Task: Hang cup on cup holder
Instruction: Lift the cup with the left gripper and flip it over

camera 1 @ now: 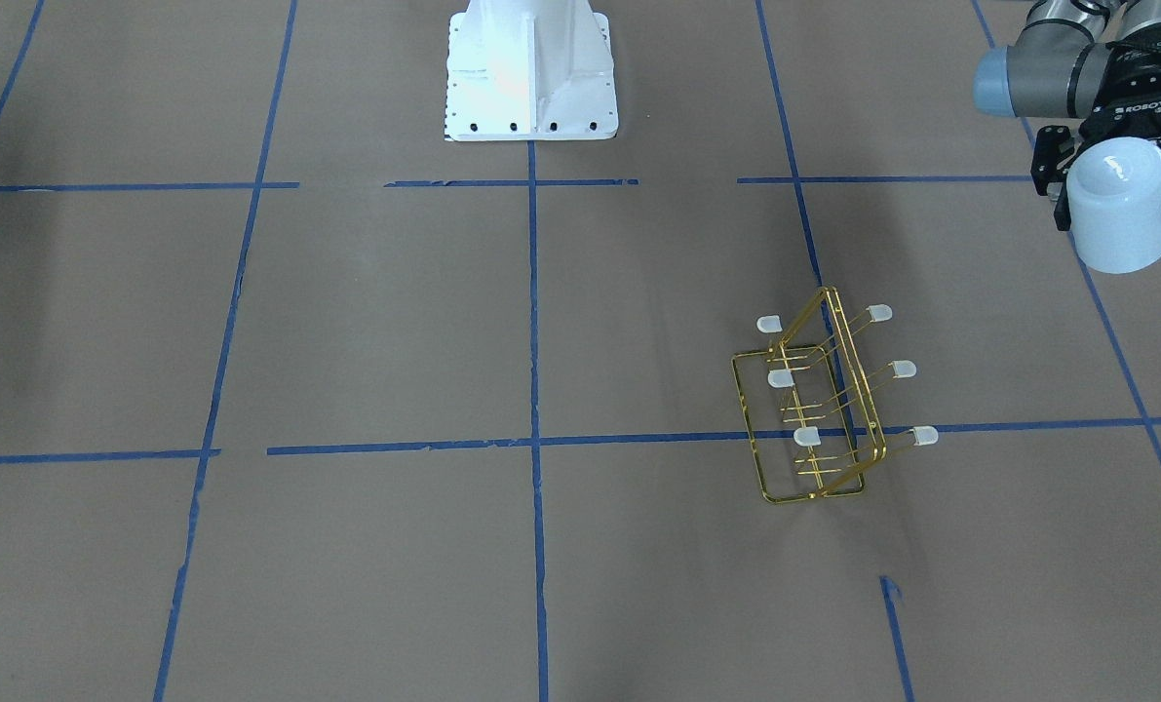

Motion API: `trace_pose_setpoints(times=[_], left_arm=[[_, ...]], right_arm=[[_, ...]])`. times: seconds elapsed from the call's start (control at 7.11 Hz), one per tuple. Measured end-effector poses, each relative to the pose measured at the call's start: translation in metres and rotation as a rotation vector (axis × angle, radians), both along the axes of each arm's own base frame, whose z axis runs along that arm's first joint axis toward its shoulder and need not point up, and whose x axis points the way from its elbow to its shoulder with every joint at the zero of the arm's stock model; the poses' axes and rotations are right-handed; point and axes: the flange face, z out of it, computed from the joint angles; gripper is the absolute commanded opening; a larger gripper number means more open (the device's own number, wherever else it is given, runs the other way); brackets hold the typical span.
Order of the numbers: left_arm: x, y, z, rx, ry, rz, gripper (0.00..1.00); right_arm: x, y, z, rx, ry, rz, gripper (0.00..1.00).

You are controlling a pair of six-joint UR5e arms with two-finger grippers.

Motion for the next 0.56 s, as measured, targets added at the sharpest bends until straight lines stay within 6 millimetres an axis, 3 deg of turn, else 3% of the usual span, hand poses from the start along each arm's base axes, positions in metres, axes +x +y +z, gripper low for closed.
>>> trace_pose_setpoints(times=[0.56], left_arm=[[0.032, 0.050, 0.047, -0.115, 0.282, 0.108, 0.00]], right_arm=[[0.000, 0.000, 0.000, 0.000, 0.000, 0.000, 1.00]])
